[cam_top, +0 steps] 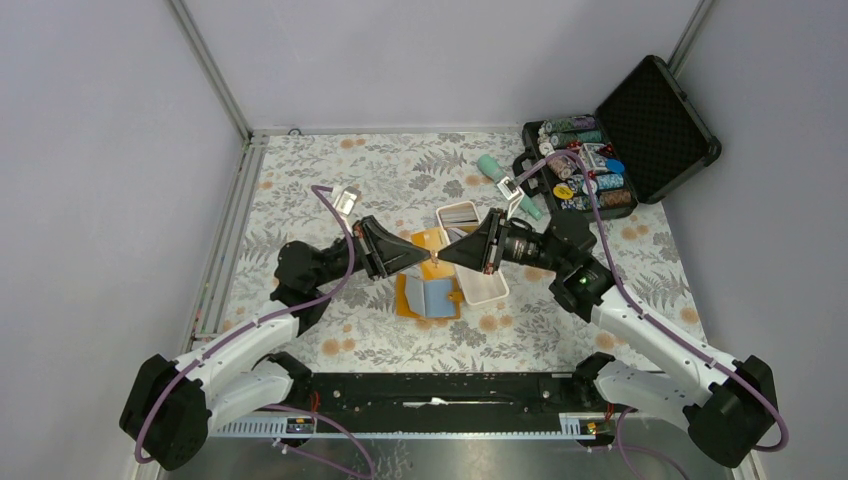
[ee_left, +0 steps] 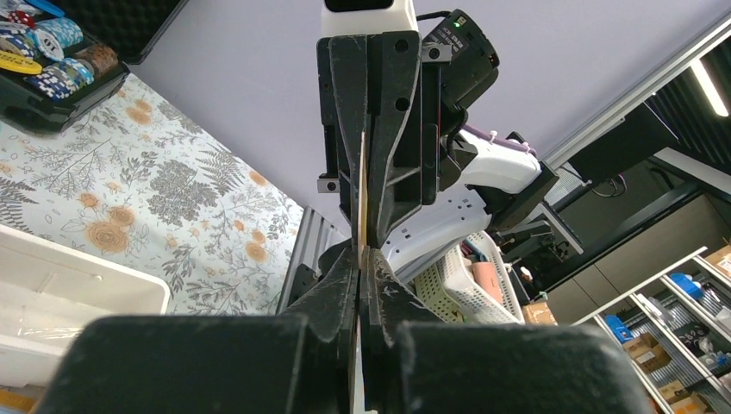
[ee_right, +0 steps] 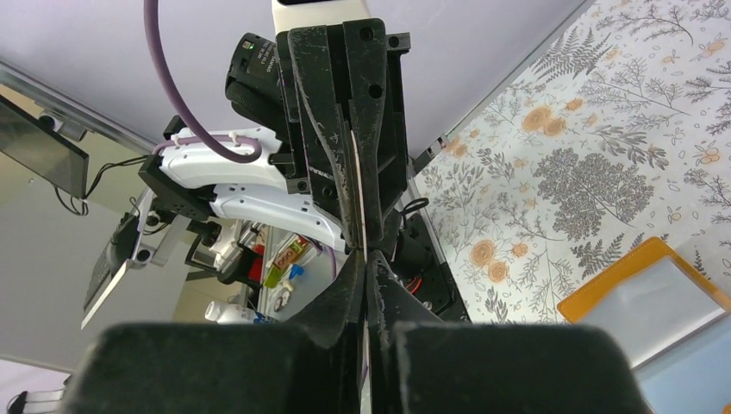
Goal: Put the credit cards into the card holder
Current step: Insert the credit card into the card holder.
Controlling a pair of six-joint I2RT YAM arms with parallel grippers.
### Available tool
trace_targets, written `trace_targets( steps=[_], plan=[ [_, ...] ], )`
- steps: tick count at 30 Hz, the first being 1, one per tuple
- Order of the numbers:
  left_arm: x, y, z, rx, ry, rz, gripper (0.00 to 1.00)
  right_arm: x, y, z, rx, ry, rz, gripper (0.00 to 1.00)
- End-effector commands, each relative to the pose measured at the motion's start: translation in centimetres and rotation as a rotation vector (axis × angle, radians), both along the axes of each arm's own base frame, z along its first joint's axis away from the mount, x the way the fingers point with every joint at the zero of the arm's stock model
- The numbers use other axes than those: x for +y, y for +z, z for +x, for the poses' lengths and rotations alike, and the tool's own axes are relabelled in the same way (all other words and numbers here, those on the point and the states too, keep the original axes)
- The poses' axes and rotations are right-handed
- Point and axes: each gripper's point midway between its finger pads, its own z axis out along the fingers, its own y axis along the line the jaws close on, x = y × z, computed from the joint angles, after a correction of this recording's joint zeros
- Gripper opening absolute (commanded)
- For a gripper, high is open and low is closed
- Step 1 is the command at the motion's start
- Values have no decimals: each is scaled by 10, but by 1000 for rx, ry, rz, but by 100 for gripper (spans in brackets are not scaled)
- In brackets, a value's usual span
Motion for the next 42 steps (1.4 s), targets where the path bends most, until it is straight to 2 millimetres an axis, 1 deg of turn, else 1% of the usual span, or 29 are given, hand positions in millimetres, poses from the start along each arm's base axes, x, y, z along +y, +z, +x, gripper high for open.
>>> trace_targets(
  steps=[1,2,3,4,5,6,7,8,11,14,17,19,21,24,27,30,32,35,36,40,42],
  plan=[
    [0,1,-6,-35,-27,-2,0,-1,28,-4,-62,25,67,0],
    [0,-2,-5,-27,-27,6,2,-1,26,-3,-54,18,63,0],
    [-1,-5,-3,-17,-23,22,18,-1,22,-1,-44,9,53,0],
    [-1,-10,0,0,-14,43,44,-2,17,1,-36,-8,39,0],
    [-2,-21,4,36,3,80,70,-3,12,4,-29,-33,24,0],
    [-1,-32,9,72,33,115,86,-6,6,6,-27,-57,3,0],
    [1,-43,14,101,70,153,96,-8,-1,9,-17,-83,-18,0],
    [3,-55,19,129,107,192,98,-11,-8,10,-7,-104,-38,0],
    [20,-100,35,242,260,348,99,-19,-26,14,10,-161,-90,0],
    [48,-144,49,357,439,513,99,-25,-42,16,24,-195,-139,0],
    [73,-175,53,459,569,623,99,-28,-54,19,30,-218,-184,0],
    [81,-192,52,522,608,671,99,-30,-60,21,34,-229,-206,0],
    [82,-206,49,570,603,701,99,-31,-66,22,44,-238,-223,0],
    [76,-222,44,624,558,715,99,-31,-75,23,57,-243,-240,0],
    [66,-231,41,657,506,704,99,-32,-80,23,67,-243,-247,0],
    [59,-241,40,689,470,693,99,-32,-81,22,66,-244,-248,0],
    [53,-243,41,691,450,669,99,-33,-82,22,67,-248,-253,0],
    [46,-244,44,695,426,642,90,-34,-84,23,67,-252,-261,0],
    [44,-246,45,701,420,638,84,-34,-85,22,68,-250,-263,0],
    [38,-251,47,715,398,625,57,-34,-87,22,74,-251,-266,0],
    [36,-253,46,721,386,620,40,-35,-87,22,73,-252,-266,0]
  ],
)
